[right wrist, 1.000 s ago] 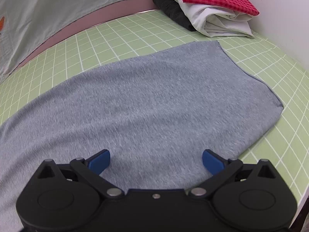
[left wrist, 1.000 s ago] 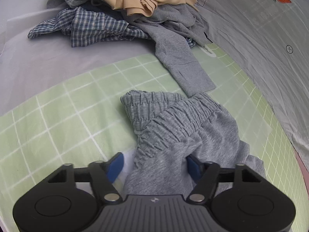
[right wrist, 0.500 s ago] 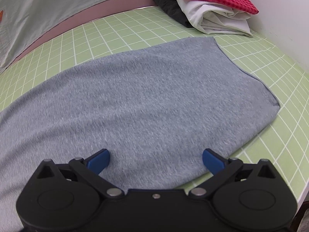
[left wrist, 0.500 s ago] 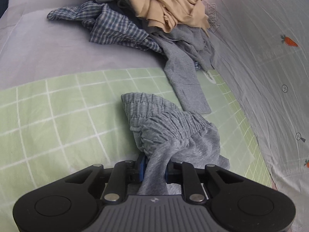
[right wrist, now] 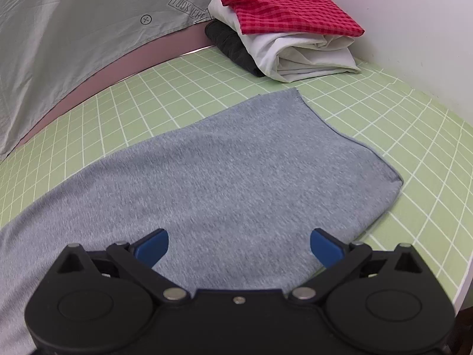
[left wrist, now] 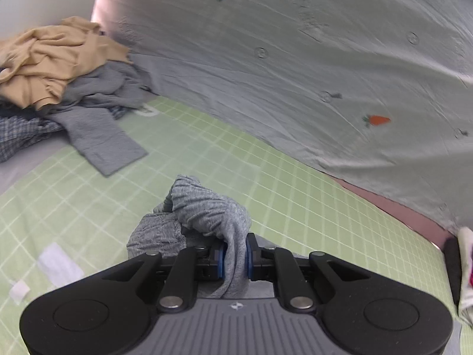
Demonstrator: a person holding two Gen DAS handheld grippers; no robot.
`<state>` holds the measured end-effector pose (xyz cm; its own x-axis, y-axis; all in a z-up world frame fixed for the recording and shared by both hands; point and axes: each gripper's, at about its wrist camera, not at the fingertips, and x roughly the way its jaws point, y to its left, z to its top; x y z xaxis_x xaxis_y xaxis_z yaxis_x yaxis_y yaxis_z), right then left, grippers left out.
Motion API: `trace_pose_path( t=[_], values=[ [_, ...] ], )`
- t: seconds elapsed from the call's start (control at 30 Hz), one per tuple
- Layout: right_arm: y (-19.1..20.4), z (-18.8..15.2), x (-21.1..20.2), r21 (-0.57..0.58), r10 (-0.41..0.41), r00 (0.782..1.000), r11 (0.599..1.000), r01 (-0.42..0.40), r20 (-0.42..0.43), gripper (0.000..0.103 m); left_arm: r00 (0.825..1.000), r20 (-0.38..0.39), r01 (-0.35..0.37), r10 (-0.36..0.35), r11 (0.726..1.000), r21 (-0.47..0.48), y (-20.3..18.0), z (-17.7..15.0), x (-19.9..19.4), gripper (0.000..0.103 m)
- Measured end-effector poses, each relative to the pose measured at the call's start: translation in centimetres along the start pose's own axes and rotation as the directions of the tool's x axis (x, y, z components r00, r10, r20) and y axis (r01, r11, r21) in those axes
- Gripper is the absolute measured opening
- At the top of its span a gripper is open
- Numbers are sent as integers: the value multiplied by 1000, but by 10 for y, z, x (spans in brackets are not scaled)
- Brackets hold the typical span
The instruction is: Fold clothes
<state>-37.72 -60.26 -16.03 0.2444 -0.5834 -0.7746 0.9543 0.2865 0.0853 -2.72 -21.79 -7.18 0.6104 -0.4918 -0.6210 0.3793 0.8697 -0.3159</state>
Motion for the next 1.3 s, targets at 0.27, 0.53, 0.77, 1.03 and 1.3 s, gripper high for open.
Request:
trace_pose_path(
  t=[0.27,0.53,0.77,1.03,1.3],
  values=[
    [-17,0,10,-21,26,999,999,-27,-23,103,970,-244,87,-5,941,327,-104,-86,39,22],
    [-35,5,19,-20,48,998,999,-48,-41,103,979,-197,99,-56,971,216,-101,-66,13,58],
    [-40,9,25,2,64,997,998,-64,-42,103,990,-144,-5,3,1000,-14,-65,-44,-8,74],
    [-40,7,32,3,77,995,997,-77,-63,103,978,-197,-91,67,989,-116,-44,-41,30,72],
    [-47,10,34,25,63,996,998,-62,-62,103,979,-180,99,-92,995,30,-100,-34,44,15]
  ],
)
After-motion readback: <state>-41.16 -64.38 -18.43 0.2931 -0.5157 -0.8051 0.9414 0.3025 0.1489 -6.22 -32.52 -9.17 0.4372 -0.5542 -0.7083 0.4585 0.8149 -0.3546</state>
